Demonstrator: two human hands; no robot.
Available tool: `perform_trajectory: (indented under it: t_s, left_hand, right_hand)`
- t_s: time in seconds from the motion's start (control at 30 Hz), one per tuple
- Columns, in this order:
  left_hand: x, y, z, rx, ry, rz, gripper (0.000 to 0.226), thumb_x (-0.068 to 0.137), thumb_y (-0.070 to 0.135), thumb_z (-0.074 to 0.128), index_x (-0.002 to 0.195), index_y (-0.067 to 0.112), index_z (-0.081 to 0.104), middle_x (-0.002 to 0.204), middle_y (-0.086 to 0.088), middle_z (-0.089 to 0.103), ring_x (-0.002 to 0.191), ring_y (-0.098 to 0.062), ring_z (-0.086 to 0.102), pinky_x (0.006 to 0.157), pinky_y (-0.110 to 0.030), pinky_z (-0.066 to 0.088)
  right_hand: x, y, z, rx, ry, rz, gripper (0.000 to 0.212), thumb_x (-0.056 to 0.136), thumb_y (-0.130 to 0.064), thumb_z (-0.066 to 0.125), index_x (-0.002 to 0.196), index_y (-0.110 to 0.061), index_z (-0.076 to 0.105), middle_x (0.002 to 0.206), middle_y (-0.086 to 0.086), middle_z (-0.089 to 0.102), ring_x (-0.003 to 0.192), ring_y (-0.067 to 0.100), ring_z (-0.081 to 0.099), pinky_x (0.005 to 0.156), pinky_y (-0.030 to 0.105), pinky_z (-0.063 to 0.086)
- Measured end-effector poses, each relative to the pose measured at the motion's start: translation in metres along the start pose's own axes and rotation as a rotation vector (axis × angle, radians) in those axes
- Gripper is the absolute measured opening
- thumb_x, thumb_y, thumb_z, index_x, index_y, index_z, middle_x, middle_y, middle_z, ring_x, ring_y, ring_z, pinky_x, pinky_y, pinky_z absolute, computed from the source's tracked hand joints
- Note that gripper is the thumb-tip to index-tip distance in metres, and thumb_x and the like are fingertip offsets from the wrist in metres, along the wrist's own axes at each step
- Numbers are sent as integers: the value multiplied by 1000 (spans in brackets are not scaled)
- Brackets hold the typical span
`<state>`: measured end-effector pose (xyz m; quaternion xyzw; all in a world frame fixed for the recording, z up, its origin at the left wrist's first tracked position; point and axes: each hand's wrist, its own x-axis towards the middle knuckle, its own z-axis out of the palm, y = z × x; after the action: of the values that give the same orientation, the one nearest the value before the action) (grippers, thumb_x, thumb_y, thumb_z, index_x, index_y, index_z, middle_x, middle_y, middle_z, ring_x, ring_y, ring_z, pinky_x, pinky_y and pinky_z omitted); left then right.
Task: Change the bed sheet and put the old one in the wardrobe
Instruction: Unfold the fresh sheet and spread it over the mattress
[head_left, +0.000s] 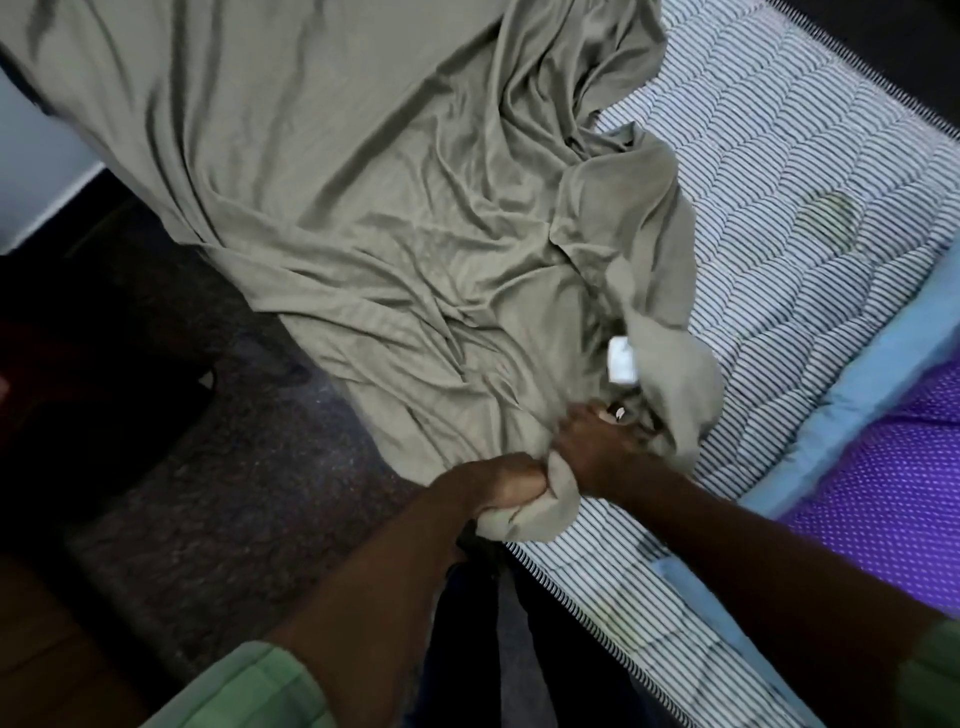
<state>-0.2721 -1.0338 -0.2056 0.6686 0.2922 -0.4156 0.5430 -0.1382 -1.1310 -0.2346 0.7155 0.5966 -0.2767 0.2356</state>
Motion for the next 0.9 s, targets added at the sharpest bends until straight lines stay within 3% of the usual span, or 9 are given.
perform_trajectory:
  t_s: [0.1,0.17,0.27,0.33,0.4,0.47,0.53,0.73,0.9]
  left_hand:
    - [-3,-17,-2,304,347,71,37,88,44,52,112,25,72,120,-7,71,114,-30,65,91,-35,51]
    - [-3,-26,-1,452,599,77,29,95,41,51,115,27,65,115,-5,70,108,-31,66,87,-37,52]
    - [5,-33,-2,519,719,134,28,94,39,50,115,24,63,117,-3,62,109,-28,60,91,-41,47]
    - [8,-31,-4,562,735,128,26,94,37,51,115,24,62,119,-2,59,112,-27,56,94,-40,41]
    - [9,-21,-8,556,762,122,27,92,31,55,117,25,62,120,-1,57,113,-26,54,95,-39,38]
    - [12,-3,-16,512,784,161,27,91,26,55,118,25,62,120,-1,58,113,-25,55,96,-39,41]
    - [18,18,-31,463,815,225,23,91,23,55,112,24,65,114,-1,61,108,-27,59,93,-39,47]
    - [63,98,-102,-42,1002,247,15,89,29,54,98,25,65,104,-1,67,99,-26,66,86,-41,55]
    - [110,144,-153,-72,1062,244,20,93,19,60,113,18,63,122,-8,59,110,-30,62,97,-40,51]
  right_hand:
    - [-17,-12,13,327,-534,-12,42,94,-46,58,125,-19,69,124,11,69,113,32,64,95,39,50]
    - [-26,-9,10,491,-759,-4,42,91,-47,67,116,-14,73,95,7,70,87,25,65,80,23,52]
    - [-21,11,6,628,-804,29,67,52,-68,84,90,-13,76,81,6,63,76,24,59,72,30,48]
    - [-17,25,-7,746,-667,-79,57,57,-64,86,82,-15,72,77,2,63,75,19,60,74,33,47]
    - [-15,42,-40,1060,-364,-61,22,87,-33,80,91,-12,76,75,-8,67,69,3,63,68,22,49]
    - [-16,69,-74,1330,72,151,6,91,-16,75,89,-11,75,72,-7,70,63,6,65,58,26,50]
    - [-9,90,-93,1170,479,368,11,85,-25,76,81,-16,71,73,-5,70,69,13,67,63,32,52]
    - [45,93,-75,740,245,489,79,81,-60,70,140,-14,45,140,13,54,133,33,49,106,48,39]
    - [56,141,-52,433,409,588,36,91,-45,59,111,-15,63,107,13,72,105,33,68,92,42,49]
